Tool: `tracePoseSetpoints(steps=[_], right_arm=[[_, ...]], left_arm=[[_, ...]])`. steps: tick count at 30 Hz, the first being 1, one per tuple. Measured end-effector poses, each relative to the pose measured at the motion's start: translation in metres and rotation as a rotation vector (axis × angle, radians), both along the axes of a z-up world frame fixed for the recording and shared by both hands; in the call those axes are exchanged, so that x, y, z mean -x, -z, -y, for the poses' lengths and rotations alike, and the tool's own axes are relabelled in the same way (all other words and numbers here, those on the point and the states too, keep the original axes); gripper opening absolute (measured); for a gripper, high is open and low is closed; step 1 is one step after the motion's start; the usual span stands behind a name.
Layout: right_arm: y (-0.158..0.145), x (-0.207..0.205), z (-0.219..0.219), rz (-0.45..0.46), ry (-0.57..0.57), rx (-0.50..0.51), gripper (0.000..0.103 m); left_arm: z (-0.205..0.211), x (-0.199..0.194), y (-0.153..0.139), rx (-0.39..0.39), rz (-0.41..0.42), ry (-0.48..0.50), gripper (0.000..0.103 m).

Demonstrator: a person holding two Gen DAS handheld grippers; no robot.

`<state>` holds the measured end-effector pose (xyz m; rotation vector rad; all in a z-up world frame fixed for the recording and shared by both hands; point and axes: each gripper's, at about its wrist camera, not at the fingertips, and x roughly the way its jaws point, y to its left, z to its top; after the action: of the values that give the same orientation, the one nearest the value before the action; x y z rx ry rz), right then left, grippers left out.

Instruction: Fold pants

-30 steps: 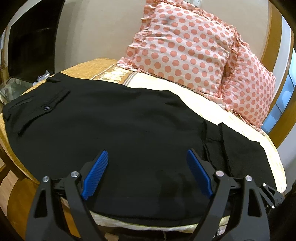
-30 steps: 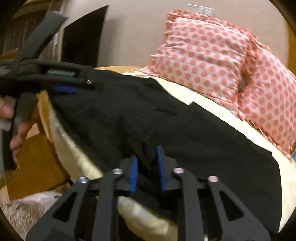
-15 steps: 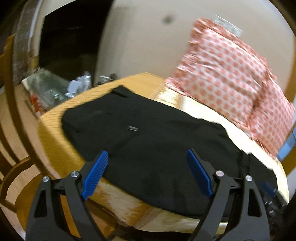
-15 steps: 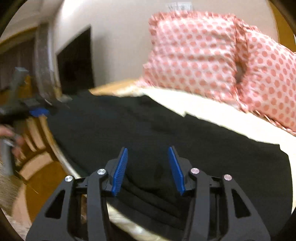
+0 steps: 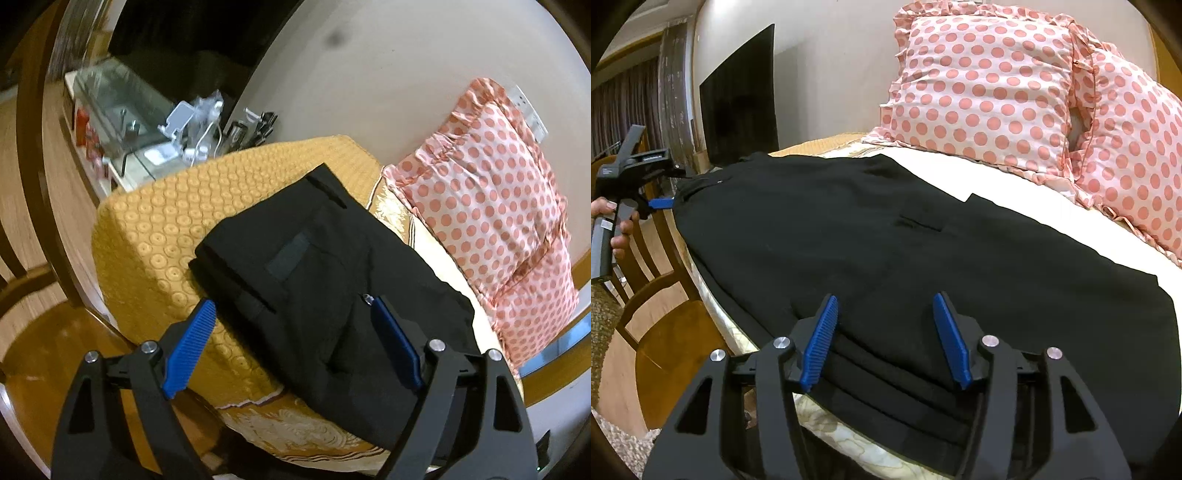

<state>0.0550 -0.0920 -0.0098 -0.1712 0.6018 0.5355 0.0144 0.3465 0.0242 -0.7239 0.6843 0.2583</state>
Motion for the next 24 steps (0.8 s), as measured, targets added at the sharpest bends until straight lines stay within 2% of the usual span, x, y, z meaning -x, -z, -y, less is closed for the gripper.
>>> tracePoseSetpoints(steps=[5, 9, 10, 11, 13, 15, 17, 18, 22, 24], right_arm=[[0.001, -0.002, 0.000, 0.007, 0.002, 0.008, 0.062], [0.003, -0.005, 0.001, 0.001, 0.006, 0.000, 0.062], [0.003, -0.005, 0.000, 0.002, 0.006, -0.001, 0.062], [0.003, -0.005, 0.000, 0.004, 0.006, 0.001, 0.062], [0.003, -0.005, 0.000, 0.010, 0.003, 0.002, 0.063], [0.003, -0.005, 0.000, 0.011, 0.004, 0.000, 0.063], [0.003, -0.005, 0.001, 0.014, 0.004, 0.000, 0.064], [0.003, -0.004, 0.001, 0.018, 0.005, -0.001, 0.064], [0.002, -0.003, 0.004, 0.027, 0.008, -0.012, 0.065], [0.001, -0.002, 0.005, 0.032, 0.011, -0.019, 0.065]], left_arm=[[0.005, -0.001, 0.001, 0.013, 0.008, -0.004, 0.085], [0.015, -0.004, 0.002, 0.067, 0.026, 0.024, 0.083], [0.019, -0.004, 0.003, 0.101, 0.041, 0.039, 0.083], [0.022, -0.003, 0.002, 0.094, 0.050, 0.027, 0.081], [0.029, -0.001, -0.002, 0.047, 0.070, 0.000, 0.071], [0.029, -0.002, -0.004, 0.029, 0.067, -0.024, 0.054], [0.028, -0.002, -0.004, 0.004, 0.055, -0.055, 0.041], [0.027, -0.002, -0.004, -0.003, 0.052, -0.063, 0.038], [0.029, -0.006, 0.002, -0.047, 0.016, -0.079, 0.037], [0.031, -0.007, 0.007, -0.055, 0.006, -0.095, 0.029]])
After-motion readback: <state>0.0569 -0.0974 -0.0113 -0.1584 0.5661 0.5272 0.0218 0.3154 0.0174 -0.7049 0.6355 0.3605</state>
